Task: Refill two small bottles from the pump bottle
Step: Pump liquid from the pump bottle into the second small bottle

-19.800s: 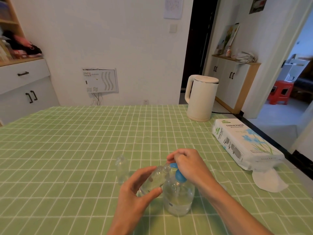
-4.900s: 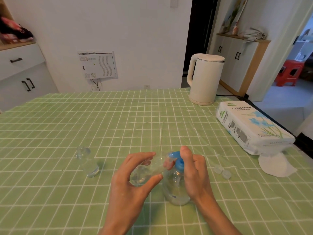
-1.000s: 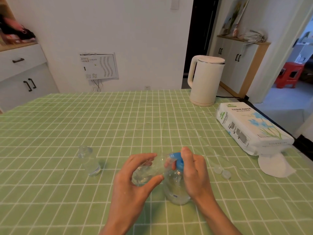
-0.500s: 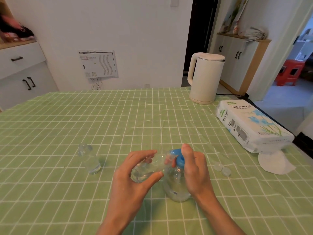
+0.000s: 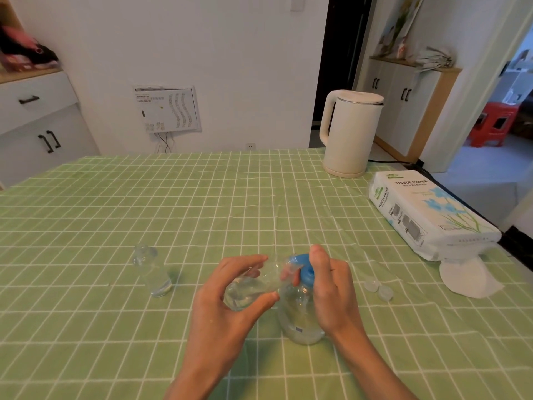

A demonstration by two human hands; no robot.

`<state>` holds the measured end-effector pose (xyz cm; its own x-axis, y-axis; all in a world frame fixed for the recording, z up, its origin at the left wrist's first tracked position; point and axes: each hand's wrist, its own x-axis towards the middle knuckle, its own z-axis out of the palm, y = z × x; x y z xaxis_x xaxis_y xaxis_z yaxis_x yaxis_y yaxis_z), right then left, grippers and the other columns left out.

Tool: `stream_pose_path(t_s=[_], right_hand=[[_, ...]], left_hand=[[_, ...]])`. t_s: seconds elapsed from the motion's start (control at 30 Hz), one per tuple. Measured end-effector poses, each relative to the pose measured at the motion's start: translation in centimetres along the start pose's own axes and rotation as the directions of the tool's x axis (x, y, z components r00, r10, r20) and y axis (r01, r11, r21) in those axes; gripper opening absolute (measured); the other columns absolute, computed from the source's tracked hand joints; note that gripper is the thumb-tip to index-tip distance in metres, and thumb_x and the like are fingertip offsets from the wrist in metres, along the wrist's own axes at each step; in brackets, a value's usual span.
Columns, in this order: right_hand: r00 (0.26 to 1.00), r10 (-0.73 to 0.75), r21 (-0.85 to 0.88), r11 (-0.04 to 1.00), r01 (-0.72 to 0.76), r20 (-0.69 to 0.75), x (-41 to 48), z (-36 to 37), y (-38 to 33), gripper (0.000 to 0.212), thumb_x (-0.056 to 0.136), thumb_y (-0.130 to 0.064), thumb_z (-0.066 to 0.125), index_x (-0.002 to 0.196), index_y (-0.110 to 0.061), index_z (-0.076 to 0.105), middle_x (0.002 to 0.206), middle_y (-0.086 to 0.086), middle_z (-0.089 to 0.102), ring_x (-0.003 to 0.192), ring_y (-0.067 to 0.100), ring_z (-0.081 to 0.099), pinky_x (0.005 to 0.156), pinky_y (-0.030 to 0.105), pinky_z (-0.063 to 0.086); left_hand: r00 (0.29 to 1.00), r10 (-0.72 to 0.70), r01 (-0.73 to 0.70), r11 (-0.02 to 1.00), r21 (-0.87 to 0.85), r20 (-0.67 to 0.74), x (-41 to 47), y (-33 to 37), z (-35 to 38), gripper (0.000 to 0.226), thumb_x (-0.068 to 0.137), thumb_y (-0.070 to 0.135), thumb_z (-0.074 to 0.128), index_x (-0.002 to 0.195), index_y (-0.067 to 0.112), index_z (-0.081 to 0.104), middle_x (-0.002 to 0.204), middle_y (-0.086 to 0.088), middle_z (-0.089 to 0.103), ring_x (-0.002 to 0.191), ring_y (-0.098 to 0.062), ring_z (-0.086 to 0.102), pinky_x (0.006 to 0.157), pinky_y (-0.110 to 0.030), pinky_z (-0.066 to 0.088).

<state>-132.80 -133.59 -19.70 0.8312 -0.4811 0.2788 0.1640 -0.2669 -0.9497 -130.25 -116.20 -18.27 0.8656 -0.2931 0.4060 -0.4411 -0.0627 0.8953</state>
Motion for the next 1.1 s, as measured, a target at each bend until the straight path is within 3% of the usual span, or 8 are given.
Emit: stream_pose_path(t_s=[0.2,0.43,0.7,0.8,1.03,1.1], right_hand=[[1.0,-0.009,0.01,1.0,0.009,-0.009,0.01,0.0,-0.07,0.069,0.094,-0.066,0.032,0.051,-0.023,0.064,0.072,0.005,0.08,0.077,0.019,0.077,0.085,0.047,0.057],[1.0,-0.004,-0.019,1.0,0.004,-0.016,0.28,-0.21,-0.14,0.058,0.091,-0.055,0.038,0.053,-0.022,0.066,0.066,0.013,0.075,0.069,0.045,0.067,0.074,0.059,0.055],[1.0,-0.001,-0.034,0.999,0.002,0.008,0.09,-0.22,0.03,0.064,0.093,-0.06,0.035,0.054,-0.02,0.065,0.07,0.004,0.078,0.069,0.034,0.07,0.076,0.053,0.056],[1.0,0.016,-0.008,1.0,-0.016,0.005,0.02,-0.1,-0.09,0.07,0.092,-0.067,0.033,0.053,-0.019,0.064,0.073,0.001,0.081,0.076,0.02,0.076,0.084,0.047,0.057],[1.0,-0.001,0.011,1.0,0.001,-0.001,-0.04,-0.08,-0.28,0.07,0.092,-0.067,0.033,0.05,-0.02,0.063,0.072,0.003,0.08,0.077,0.016,0.077,0.084,0.041,0.055],[1.0,-0.004,0.008,1.0,0.004,0.0,-0.01,-0.07,-0.29,0.071,0.093,-0.067,0.033,0.051,-0.018,0.064,0.071,0.003,0.079,0.075,0.02,0.076,0.083,0.045,0.056]], left_hand=[[1.0,0.0,0.0,1.0,-0.004,0.003,0.04,-0.04,0.01,0.043,0.07,0.034,0.086,0.112,0.036,0.075,0.113,0.01,0.076,0.111,-0.011,0.072,0.093,-0.009,0.049],[1.0,0.008,-0.008,0.999,0.033,0.015,0.01,-0.37,-0.13,0.044,0.071,0.032,0.086,0.113,0.038,0.075,0.111,0.01,0.075,0.112,-0.013,0.07,0.095,-0.01,0.048],[1.0,0.01,-0.01,1.0,0.012,0.009,-0.09,-0.48,0.0,0.044,0.071,0.031,0.087,0.113,0.035,0.075,0.114,0.009,0.076,0.112,-0.01,0.072,0.093,-0.008,0.048],[1.0,0.005,-0.005,1.0,-0.015,0.001,-0.01,-0.4,0.08,0.044,0.071,0.031,0.087,0.114,0.034,0.075,0.115,0.008,0.077,0.112,-0.009,0.073,0.092,-0.007,0.049],[1.0,0.005,-0.005,1.0,-0.005,0.003,0.0,-0.63,0.05,0.047,0.071,0.026,0.089,0.115,0.035,0.075,0.116,0.006,0.076,0.113,-0.013,0.072,0.095,-0.009,0.049],[1.0,0.006,-0.006,1.0,-0.012,0.007,-0.01,-0.63,0.06,0.046,0.073,0.025,0.092,0.116,0.033,0.075,0.115,0.005,0.076,0.113,-0.012,0.072,0.094,-0.009,0.049]])
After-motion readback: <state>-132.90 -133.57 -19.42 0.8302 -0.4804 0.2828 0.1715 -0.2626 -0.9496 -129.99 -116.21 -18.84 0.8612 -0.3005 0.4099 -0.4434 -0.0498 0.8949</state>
